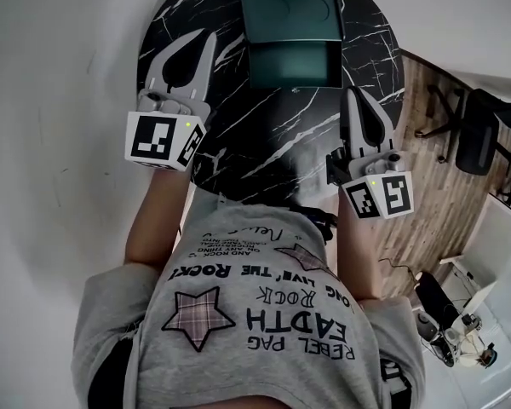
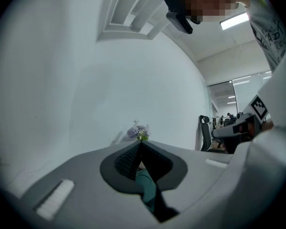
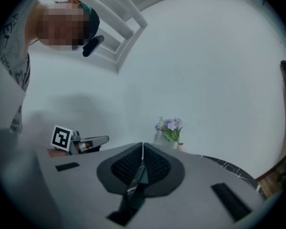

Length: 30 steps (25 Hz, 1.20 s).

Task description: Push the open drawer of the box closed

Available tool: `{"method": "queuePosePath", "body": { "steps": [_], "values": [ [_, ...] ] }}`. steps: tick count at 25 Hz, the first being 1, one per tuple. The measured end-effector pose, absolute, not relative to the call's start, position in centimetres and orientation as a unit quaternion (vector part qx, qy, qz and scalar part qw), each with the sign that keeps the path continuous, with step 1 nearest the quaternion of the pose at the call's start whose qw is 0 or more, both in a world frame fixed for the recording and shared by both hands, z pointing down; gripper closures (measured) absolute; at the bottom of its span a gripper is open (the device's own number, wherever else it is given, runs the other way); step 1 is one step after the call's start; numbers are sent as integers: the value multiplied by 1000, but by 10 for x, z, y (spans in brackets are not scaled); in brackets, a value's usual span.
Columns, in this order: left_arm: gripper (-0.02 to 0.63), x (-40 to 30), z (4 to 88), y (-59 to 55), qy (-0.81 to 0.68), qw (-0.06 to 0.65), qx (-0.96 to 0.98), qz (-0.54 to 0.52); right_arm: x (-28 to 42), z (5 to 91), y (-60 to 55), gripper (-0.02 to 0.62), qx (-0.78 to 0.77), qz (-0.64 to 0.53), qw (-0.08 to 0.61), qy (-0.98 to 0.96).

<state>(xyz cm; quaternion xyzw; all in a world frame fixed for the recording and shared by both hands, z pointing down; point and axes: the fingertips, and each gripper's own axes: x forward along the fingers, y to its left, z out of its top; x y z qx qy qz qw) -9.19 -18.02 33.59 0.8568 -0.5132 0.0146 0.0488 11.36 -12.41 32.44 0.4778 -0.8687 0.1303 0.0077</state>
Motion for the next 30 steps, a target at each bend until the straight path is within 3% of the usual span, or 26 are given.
{"method": "queuePosePath", "body": {
  "steps": [8,30],
  "values": [
    [597,-82,367,-221,-510,48,858,36,119,346,-140,581,485,146,20,-862],
    [594,-61,518,-288,-522,156,824,156,123,389,-171,581,489,168,42,-855]
  ]
}}
